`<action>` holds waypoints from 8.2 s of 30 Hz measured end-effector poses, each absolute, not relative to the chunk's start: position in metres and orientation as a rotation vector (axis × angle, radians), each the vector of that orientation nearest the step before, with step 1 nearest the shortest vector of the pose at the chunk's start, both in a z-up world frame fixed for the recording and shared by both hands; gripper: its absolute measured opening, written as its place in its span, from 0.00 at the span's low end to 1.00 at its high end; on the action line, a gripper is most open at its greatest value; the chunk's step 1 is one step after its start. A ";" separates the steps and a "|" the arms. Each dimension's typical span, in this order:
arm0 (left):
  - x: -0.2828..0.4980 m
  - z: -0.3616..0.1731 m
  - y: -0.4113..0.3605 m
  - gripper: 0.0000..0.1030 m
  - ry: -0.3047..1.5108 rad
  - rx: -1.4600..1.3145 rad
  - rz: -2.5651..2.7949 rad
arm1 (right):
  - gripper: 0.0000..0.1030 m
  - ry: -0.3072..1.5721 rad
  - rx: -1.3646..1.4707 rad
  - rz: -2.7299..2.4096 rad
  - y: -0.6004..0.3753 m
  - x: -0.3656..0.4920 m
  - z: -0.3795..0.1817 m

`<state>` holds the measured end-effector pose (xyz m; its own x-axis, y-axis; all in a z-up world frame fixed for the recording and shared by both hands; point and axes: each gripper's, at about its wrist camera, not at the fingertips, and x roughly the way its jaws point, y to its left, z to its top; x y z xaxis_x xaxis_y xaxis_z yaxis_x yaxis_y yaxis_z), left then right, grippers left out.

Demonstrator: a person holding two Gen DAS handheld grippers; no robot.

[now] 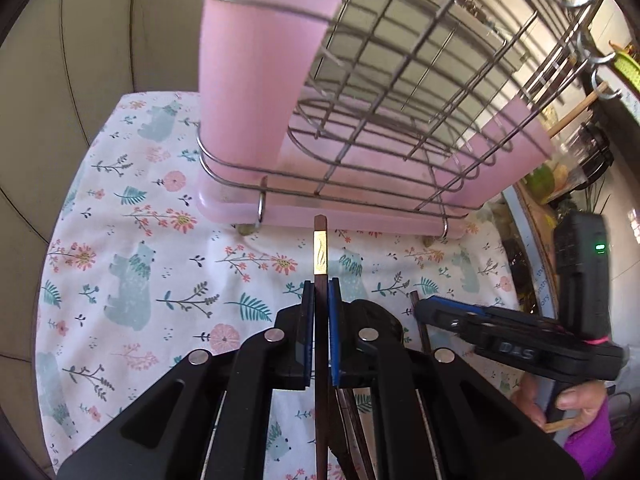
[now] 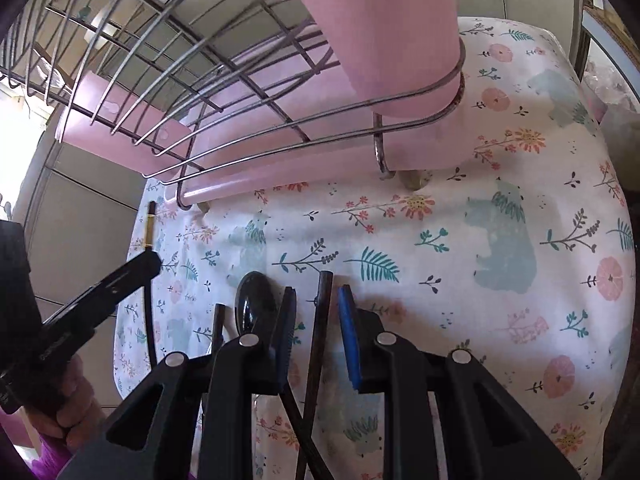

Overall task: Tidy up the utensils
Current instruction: 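Grasp the gold-banded dark chopstick with left tool while right grasps a black chopstick, then lift both held chopsticks upright above the pink cup, then lower both chopsticks into the pink cup and open both tools, then move both tools down toward the black spoon and remaining utensils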

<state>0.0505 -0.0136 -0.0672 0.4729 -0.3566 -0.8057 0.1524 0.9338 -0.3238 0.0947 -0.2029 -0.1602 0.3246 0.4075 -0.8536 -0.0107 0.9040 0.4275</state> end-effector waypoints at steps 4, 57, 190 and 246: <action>0.045 -0.052 0.001 0.06 0.999 -0.230 -0.318 | 0.18 1.227 0.344 0.262 -0.196 0.098 -0.164; 0.089 -0.110 0.005 0.24 1.296 -0.272 -0.252 | 0.06 0.880 0.367 0.304 -0.220 0.050 -0.074; 0.102 0.094 0.038 0.05 0.489 -0.191 -0.171 | 0.06 0.257 0.204 0.116 -0.282 0.071 0.108; -0.025 -0.039 -0.005 0.46 0.821 -0.251 -0.311 | 0.23 0.784 0.277 0.240 -0.207 -0.013 -0.071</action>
